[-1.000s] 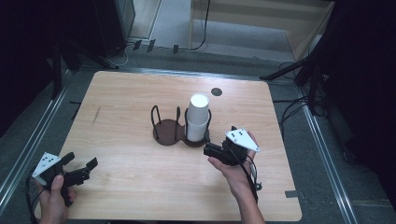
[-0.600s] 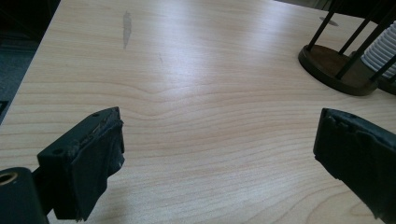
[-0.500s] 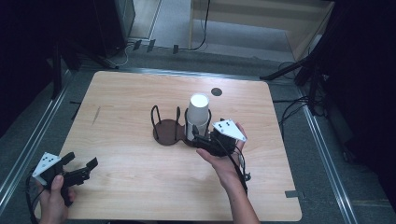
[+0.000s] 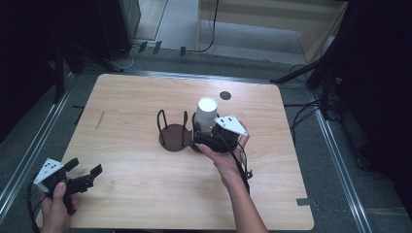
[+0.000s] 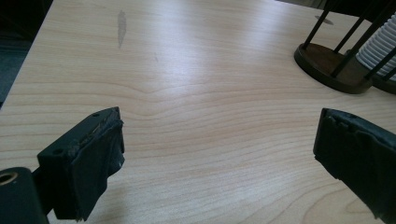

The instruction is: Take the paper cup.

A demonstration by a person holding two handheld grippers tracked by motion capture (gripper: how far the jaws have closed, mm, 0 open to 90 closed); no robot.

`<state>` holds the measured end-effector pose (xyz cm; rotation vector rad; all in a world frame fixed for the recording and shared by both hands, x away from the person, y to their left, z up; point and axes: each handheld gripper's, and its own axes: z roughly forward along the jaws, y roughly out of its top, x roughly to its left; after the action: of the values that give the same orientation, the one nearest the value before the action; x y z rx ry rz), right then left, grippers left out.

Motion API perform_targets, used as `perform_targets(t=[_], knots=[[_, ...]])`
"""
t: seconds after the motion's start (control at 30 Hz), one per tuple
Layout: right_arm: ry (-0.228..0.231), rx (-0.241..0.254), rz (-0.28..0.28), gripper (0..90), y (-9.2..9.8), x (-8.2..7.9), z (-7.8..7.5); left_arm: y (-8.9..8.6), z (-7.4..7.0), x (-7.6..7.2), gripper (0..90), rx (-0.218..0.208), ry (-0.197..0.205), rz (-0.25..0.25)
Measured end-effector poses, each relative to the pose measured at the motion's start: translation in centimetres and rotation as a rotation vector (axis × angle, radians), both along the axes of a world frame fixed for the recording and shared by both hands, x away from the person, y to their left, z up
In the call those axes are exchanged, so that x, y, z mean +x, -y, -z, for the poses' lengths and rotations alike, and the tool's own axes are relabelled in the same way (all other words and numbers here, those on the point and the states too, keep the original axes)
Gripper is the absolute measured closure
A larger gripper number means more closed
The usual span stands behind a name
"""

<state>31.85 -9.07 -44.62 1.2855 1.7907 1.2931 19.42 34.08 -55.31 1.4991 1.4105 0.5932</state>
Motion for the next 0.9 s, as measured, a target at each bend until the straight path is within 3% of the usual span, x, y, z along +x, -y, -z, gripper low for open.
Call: perform_targets(t=[0.2,0.43,0.7,0.83,0.9], knots=[[-0.009,-0.001,-0.002,7.2,-0.6,0.8,0.3,0.1,0.0,0.0,2.4,0.005,0.0,0.006],[0.015,-0.011,0.002,8.7,-1.0,1.7,0.3,0.1,0.0,0.1,2.5,0.001,0.0,0.02],[-0.005,-0.031,0.006,9.6,-1.8,2.5,0.4,0.1,0.0,0.1,2.5,0.001,-0.004,0.037],[-0.008,-0.041,0.02,13.6,-1.9,2.6,0.6,0.1,0.0,0.1,2.5,0.003,-0.005,0.041],[-0.003,-0.028,0.031,21.6,-1.8,2.6,0.6,0.1,0.1,0.1,2.5,0.0,-0.005,0.044]])
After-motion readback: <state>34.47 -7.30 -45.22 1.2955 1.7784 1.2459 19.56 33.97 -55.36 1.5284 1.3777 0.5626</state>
